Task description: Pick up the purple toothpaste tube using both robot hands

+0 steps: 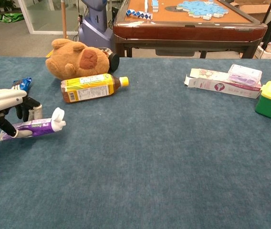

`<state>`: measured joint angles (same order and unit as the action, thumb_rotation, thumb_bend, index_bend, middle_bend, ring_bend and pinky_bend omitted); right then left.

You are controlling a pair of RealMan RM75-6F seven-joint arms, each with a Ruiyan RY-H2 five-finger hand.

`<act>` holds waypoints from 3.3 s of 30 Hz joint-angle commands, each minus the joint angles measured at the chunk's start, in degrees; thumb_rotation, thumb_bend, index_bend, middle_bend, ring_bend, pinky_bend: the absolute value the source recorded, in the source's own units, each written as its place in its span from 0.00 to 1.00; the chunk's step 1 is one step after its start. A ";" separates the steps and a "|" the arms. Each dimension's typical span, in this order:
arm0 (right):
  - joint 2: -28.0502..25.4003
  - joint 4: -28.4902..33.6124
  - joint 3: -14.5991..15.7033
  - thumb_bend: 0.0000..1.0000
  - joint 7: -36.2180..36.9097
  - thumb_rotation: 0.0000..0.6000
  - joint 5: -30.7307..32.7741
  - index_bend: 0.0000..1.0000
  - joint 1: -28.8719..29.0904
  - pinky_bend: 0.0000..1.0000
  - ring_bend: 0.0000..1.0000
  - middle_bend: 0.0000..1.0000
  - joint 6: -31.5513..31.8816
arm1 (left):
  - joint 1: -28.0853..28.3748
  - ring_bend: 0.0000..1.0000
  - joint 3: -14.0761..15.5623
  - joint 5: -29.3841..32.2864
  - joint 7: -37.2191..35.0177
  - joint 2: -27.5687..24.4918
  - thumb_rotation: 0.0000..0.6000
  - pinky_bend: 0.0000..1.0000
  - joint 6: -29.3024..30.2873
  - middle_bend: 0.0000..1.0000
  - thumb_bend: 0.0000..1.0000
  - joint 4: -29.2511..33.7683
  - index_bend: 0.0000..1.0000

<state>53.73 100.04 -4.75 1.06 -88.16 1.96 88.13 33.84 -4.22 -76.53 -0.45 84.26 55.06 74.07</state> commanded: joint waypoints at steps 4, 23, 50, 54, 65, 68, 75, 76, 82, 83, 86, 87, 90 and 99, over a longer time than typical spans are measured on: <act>-1.47 2.89 0.06 0.04 -1.18 1.00 -3.96 0.13 3.33 0.21 0.15 0.25 -3.20 | 1.42 0.48 -1.33 -3.25 -8.09 -4.78 1.00 0.40 -0.46 0.65 0.54 4.55 0.60; 4.33 14.32 -5.01 0.05 -10.17 1.00 -11.09 0.27 25.40 0.21 0.13 0.23 -26.42 | 7.29 0.53 -5.46 1.43 -6.15 -9.19 1.00 0.44 -5.87 0.71 0.55 18.22 0.64; 23.22 7.03 -8.69 0.05 -27.33 1.00 0.37 0.29 41.00 0.16 0.05 0.17 -36.32 | 11.12 0.54 -6.88 9.67 0.51 -8.45 1.00 0.44 -7.81 0.72 0.55 23.99 0.65; 24.88 5.54 -8.56 0.05 -28.75 1.00 2.19 0.29 42.32 0.16 0.05 0.17 -36.92 | 11.30 0.54 -6.79 9.84 0.76 -8.17 1.00 0.44 -7.56 0.72 0.56 24.00 0.65; 26.67 2.65 -7.46 0.05 -30.20 1.00 6.64 0.29 43.97 0.16 0.05 0.17 -37.33 | 11.14 0.54 -6.58 10.08 -0.86 -8.35 1.00 0.44 -7.54 0.72 0.57 23.37 0.65; 26.51 2.20 -6.86 0.05 -29.81 1.00 7.28 0.29 43.87 0.16 0.05 0.17 -37.03 | 10.92 0.54 -6.60 9.79 -1.88 -8.66 1.00 0.44 -7.50 0.72 0.57 23.17 0.66; 26.50 1.12 -5.83 0.05 -28.21 1.00 8.27 0.29 43.81 0.16 0.05 0.17 -36.48 | 10.38 0.54 -6.65 9.40 -4.35 -9.26 1.00 0.44 -7.55 0.72 0.57 22.71 0.66; 26.63 0.84 -5.71 0.05 -27.98 1.00 8.45 0.29 43.91 0.16 0.05 0.17 -36.52 | 10.32 0.54 -6.66 9.29 -4.82 -9.34 1.00 0.44 -7.62 0.72 0.57 22.62 0.66; 27.49 -0.54 -5.23 0.05 -26.96 1.00 8.94 0.29 44.30 0.16 0.05 0.17 -36.27 | 9.93 0.54 -6.77 8.21 -7.22 -10.02 1.00 0.44 -7.70 0.72 0.57 22.38 0.66; 27.69 -0.76 -5.18 0.05 -26.70 1.00 8.99 0.29 44.36 0.16 0.05 0.17 -36.23 | 9.90 0.54 -6.82 8.12 -7.55 -10.13 1.00 0.44 -7.73 0.72 0.57 22.37 0.66; 28.37 -1.55 -5.00 0.05 -26.17 1.00 9.11 0.29 44.67 0.16 0.05 0.17 -36.24 | 9.82 0.54 -7.08 7.99 -8.71 -10.40 1.00 0.44 -7.84 0.72 0.57 22.45 0.66; 28.68 -1.81 -4.92 0.05 -25.98 1.00 9.08 0.29 44.79 0.16 0.05 0.17 -36.20 | 9.78 0.54 -7.20 7.95 -9.18 -10.50 1.00 0.44 -7.83 0.72 0.57 22.53 0.66; 29.37 -2.37 -4.95 0.05 -25.12 1.00 8.99 0.29 44.91 0.16 0.05 0.17 -35.77 | 9.61 0.54 -7.36 7.57 -10.11 -10.68 1.00 0.44 -7.63 0.72 0.57 22.58 0.66; 30.08 -2.65 -4.61 0.05 -20.42 1.00 7.91 0.29 44.20 0.16 0.05 0.17 -33.58 | 8.46 0.54 -7.51 5.60 -15.48 -11.27 1.00 0.44 -7.19 0.72 0.57 22.90 0.66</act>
<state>84.09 97.00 -9.47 -20.46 -79.93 46.52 54.00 42.66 -11.75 -70.08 -14.85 73.18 47.65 96.88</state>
